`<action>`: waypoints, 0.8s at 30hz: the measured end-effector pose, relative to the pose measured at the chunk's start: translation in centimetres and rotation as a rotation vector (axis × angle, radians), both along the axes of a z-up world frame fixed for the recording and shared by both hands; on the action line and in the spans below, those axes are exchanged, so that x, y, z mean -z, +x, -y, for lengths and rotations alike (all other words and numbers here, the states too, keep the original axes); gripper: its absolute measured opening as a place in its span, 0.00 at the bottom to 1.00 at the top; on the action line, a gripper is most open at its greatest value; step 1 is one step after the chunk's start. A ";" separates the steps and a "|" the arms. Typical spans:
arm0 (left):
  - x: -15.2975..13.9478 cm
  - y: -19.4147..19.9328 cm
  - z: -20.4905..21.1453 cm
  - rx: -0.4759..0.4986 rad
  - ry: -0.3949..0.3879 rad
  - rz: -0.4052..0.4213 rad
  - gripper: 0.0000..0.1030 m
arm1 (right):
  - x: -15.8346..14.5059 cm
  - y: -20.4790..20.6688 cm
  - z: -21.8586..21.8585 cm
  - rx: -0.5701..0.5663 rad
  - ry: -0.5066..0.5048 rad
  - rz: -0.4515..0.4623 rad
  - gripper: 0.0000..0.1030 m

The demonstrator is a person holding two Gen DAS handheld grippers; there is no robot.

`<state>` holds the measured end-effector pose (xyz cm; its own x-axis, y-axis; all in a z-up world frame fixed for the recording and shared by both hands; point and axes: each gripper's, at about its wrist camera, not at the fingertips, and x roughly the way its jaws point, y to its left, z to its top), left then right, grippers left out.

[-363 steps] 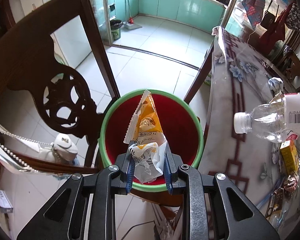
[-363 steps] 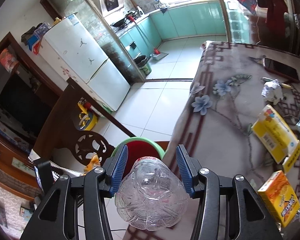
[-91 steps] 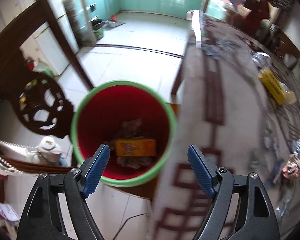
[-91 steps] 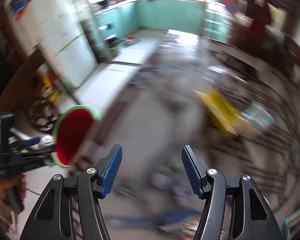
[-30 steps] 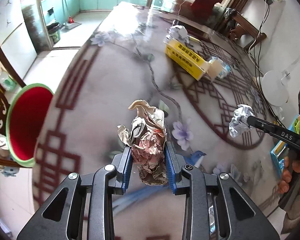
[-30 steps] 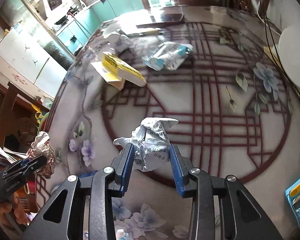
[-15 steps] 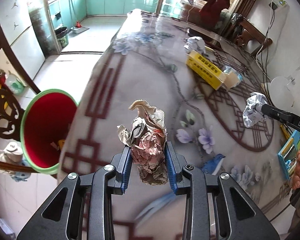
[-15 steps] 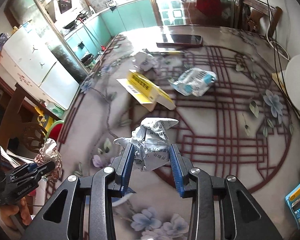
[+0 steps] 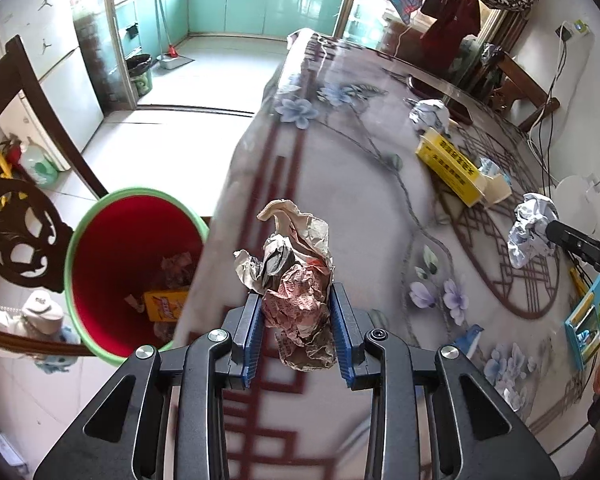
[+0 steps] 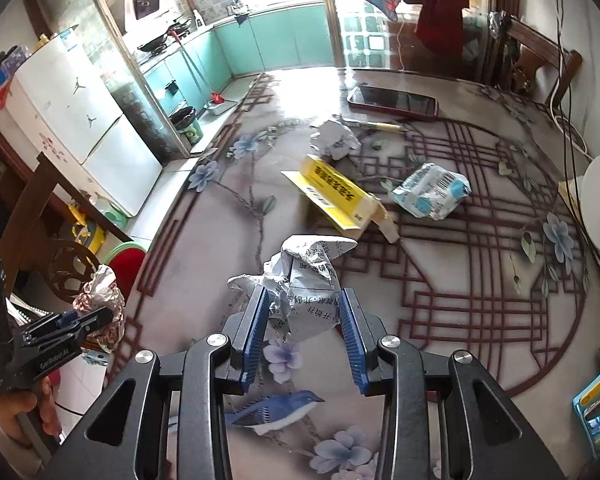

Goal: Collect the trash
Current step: 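Carry both crumpled papers over the red bin with both tools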

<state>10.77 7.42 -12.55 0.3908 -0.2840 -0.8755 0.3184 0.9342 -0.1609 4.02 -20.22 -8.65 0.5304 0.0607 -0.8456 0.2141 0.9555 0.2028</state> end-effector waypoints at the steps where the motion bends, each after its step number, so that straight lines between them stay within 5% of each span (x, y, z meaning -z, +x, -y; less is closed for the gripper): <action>1: 0.0 0.2 -0.2 -0.001 0.000 0.000 0.29 | -0.1 0.1 -0.3 -0.003 -0.001 0.002 0.33; 24: 2.3 3.9 -8.7 -0.105 0.036 -0.030 0.29 | 0.4 5.1 -9.8 -0.123 -0.021 -0.009 0.33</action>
<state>14.67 16.17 -14.84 0.3900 -0.2115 -0.8962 0.2144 0.9674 -0.1350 9.10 -10.43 -9.09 0.5126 0.1070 -0.8519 0.0968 0.9787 0.1812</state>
